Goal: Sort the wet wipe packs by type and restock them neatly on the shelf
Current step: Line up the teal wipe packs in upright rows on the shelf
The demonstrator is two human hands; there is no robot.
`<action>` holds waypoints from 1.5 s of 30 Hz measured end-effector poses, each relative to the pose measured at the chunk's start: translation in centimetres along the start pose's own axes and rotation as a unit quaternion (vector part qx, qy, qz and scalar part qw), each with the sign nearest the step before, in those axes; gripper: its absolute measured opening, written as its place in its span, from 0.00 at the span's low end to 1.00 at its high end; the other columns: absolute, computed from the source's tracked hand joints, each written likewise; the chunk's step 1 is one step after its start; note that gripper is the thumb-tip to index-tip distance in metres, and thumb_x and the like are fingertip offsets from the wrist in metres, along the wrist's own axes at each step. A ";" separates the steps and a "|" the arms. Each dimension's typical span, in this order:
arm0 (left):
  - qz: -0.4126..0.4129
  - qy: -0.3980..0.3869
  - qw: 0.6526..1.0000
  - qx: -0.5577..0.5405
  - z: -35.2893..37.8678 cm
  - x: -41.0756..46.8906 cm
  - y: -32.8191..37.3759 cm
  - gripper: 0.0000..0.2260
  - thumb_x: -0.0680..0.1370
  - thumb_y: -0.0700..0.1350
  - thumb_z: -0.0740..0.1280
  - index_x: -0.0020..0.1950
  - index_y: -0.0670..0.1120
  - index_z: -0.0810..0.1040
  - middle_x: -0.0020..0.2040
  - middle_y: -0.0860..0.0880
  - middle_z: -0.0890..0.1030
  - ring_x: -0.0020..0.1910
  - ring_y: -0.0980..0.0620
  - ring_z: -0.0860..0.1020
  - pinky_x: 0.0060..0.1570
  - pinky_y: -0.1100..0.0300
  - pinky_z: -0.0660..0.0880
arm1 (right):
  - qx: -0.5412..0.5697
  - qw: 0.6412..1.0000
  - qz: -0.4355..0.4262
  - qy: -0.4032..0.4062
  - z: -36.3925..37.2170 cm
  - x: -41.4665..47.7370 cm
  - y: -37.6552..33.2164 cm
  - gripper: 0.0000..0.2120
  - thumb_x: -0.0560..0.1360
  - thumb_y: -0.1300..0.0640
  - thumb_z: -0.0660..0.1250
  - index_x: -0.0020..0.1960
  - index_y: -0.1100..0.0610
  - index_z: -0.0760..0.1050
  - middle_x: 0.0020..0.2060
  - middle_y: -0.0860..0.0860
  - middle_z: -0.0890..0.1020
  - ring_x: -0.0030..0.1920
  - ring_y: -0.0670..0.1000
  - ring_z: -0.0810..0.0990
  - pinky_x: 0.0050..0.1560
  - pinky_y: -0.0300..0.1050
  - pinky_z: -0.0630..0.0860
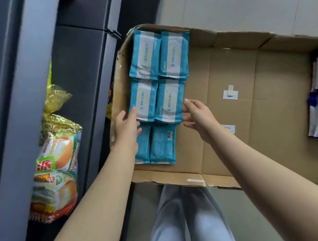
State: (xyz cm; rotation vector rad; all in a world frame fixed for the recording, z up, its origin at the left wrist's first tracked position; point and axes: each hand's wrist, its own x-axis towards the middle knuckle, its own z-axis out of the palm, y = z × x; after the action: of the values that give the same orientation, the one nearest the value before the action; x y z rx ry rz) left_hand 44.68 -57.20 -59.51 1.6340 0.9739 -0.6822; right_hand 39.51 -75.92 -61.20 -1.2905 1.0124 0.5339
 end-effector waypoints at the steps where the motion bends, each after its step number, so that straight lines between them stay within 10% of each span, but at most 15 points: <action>1: -0.003 0.006 1.000 -0.006 0.0 0.1 0.1 0.27 0.80 0.54 0.65 0.77 0.49 0.62 0.62 0.52 0.74 0.49 0.54 0.75 0.57 0.55 0.76 | 0.002 1.000 0.000 0.003 0.0 0.2 0.0 0.22 0.82 0.44 0.59 0.71 0.55 0.69 0.61 0.51 0.79 0.46 0.48 0.79 0.45 0.43 0.77; 15: 0.047 -0.044 0.997 0.047 0.7 1.4 0.4 0.12 0.80 0.48 0.67 0.63 0.46 0.77 0.54 0.53 0.80 0.53 0.55 0.76 0.52 0.60 0.71 | -0.016 1.000 0.007 -0.011 0.3 3.0 -0.6 0.12 0.76 0.52 0.72 0.50 0.57 0.72 0.49 0.56 0.80 0.46 0.52 0.78 0.43 0.41 0.78; 22: 0.028 -0.051 0.998 -0.029 -0.6 -2.4 -2.7 0.06 0.81 0.44 0.65 0.58 0.47 0.76 0.56 0.48 0.82 0.53 0.52 0.81 0.54 0.55 0.78 | 0.045 0.998 0.020 -0.027 -0.9 -2.7 1.9 0.12 0.80 0.59 0.66 0.63 0.59 0.73 0.57 0.57 0.82 0.47 0.51 0.84 0.38 0.37 0.79; 35: -0.010 -0.095 0.963 -0.252 -2.6 -24.1 -6.0 0.11 0.83 0.42 0.60 0.63 0.50 0.75 0.58 0.46 0.82 0.54 0.48 0.82 0.46 0.53 0.80 | 0.295 0.955 -0.005 0.017 -10.9 -23.8 4.0 0.12 0.78 0.59 0.66 0.60 0.56 0.75 0.52 0.53 0.83 0.51 0.52 0.82 0.51 0.45 0.78; 45: 0.177 -0.077 0.901 -0.388 -4.5 -47.1 -5.9 0.16 0.77 0.38 0.66 0.66 0.43 0.75 0.55 0.43 0.84 0.47 0.49 0.84 0.42 0.57 0.82 | 0.210 0.955 -0.192 -0.088 -18.6 -41.0 -4.8 0.12 0.75 0.62 0.71 0.54 0.52 0.73 0.49 0.54 0.83 0.49 0.52 0.85 0.43 0.43 0.82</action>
State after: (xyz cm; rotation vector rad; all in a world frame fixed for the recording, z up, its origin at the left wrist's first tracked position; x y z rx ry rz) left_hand 15.74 -64.27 -22.33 0.9807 0.6718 -0.1236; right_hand 17.45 -86.52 -23.13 -1.0007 0.6554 0.1189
